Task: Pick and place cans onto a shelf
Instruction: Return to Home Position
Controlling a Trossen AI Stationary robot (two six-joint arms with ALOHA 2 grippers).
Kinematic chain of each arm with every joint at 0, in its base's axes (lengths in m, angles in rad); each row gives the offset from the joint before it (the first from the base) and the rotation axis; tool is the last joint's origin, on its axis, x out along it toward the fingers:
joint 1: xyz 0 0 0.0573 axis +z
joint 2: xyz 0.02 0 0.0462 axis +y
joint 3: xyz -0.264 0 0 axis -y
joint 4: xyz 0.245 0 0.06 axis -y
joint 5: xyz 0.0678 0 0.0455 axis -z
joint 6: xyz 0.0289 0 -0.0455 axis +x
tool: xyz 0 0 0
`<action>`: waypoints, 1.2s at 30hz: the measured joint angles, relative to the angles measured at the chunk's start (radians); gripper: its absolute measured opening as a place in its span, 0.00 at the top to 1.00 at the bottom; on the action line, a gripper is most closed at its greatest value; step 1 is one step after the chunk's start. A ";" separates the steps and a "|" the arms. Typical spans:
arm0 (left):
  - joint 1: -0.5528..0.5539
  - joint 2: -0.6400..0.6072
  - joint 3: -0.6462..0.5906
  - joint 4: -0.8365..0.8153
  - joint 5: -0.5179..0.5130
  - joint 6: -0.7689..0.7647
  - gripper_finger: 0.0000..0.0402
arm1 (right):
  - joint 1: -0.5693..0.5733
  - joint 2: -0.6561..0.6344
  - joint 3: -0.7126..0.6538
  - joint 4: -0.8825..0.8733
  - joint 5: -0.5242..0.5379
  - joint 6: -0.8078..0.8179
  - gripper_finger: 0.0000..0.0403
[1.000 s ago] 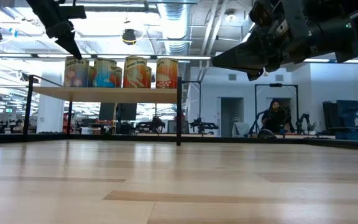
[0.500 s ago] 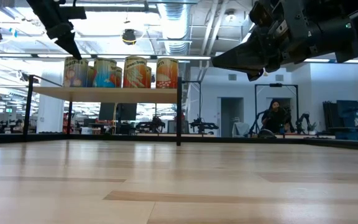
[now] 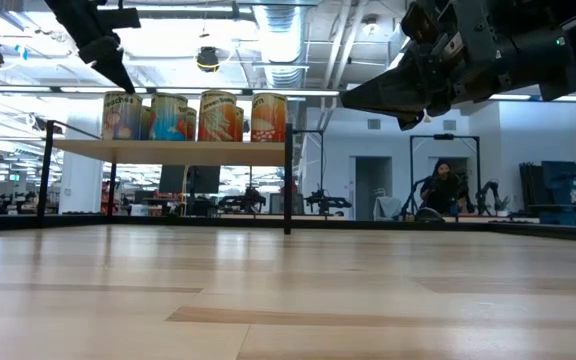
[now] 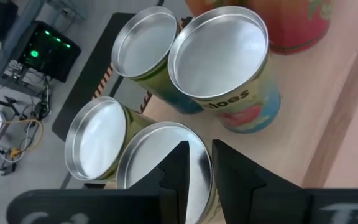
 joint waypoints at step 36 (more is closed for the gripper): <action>-0.279 -0.608 -0.471 0.399 0.483 -0.420 1.00 | -0.037 -0.001 0.000 0.000 -0.024 -0.059 0.97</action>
